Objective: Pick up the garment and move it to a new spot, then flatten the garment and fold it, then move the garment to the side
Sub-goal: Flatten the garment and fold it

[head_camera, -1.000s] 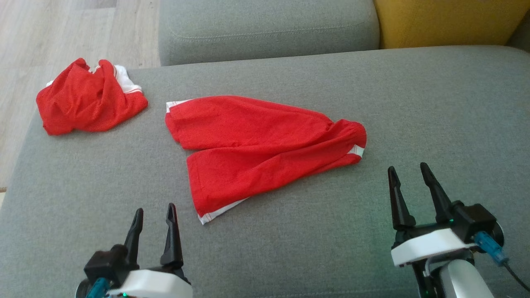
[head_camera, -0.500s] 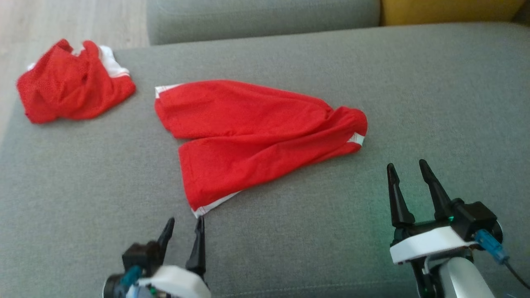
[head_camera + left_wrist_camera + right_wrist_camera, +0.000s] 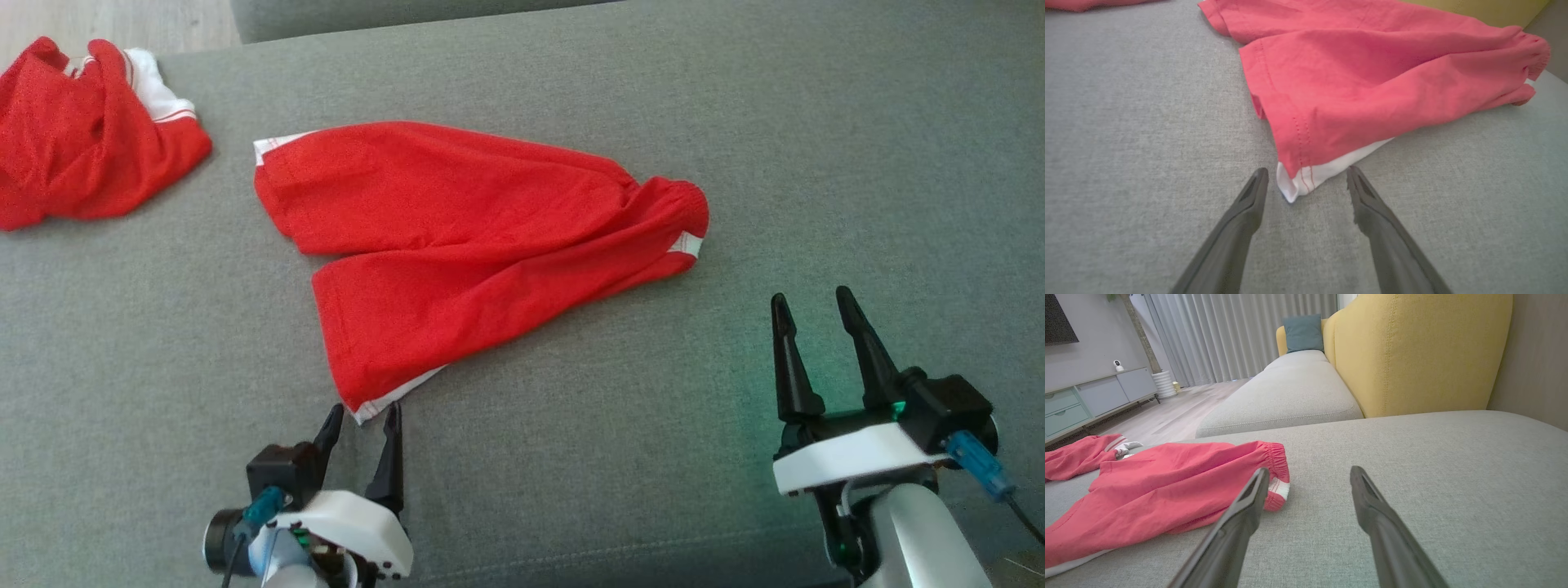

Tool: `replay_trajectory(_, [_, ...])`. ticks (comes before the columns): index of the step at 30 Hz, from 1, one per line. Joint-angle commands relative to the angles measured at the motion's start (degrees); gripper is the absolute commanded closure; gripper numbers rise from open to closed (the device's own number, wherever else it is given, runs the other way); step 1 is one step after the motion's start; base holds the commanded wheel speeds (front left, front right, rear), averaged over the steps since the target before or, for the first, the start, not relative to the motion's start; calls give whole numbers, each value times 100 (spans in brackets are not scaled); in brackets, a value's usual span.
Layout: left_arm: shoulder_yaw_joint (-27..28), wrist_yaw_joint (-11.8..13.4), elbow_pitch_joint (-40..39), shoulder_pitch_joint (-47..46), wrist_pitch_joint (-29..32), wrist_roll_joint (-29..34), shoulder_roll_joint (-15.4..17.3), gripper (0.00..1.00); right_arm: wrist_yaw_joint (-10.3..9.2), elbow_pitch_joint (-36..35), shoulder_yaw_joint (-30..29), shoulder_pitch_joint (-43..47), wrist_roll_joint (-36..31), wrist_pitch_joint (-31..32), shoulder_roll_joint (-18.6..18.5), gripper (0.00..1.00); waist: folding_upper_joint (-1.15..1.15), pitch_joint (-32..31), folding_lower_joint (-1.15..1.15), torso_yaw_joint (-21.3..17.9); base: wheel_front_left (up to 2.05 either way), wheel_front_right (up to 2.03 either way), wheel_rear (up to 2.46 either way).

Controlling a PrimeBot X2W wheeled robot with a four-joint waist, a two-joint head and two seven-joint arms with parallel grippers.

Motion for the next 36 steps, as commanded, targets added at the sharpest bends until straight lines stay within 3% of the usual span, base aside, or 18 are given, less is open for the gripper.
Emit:
replay_trajectory(1, [144,-24,-133,-212,-54,6,-1,0,-5,-202,118,-202,49,-62,-14,0,0,14,0,-16,0,0,0])
replay_trajectory(9, [93,-86,36,-293,-54,11,-1,2,-5,-188,137,-208,71,-62,-14,0,0,22,0,-107,0,0,0])
replay_trajectory(12, [64,-94,75,-312,-54,-9,-1,34,-5,-182,126,-199,62,-62,-14,0,0,13,0,-130,0,0,0])
replay_trajectory(13, [57,-95,86,-316,-54,-12,-1,49,-5,-179,124,-197,61,-62,-14,0,0,11,0,-135,0,0,0])
replay_trajectory(22, [93,-56,-37,-358,-54,-34,-1,100,-5,-12,128,-266,-54,-62,-14,0,0,4,0,-84,0,0,0])
replay_trajectory(36, [285,-24,-564,-287,-54,-28,-1,100,-5,1796,288,-1560,-331,32,-57,0,0,106,0,279,0,0,0])
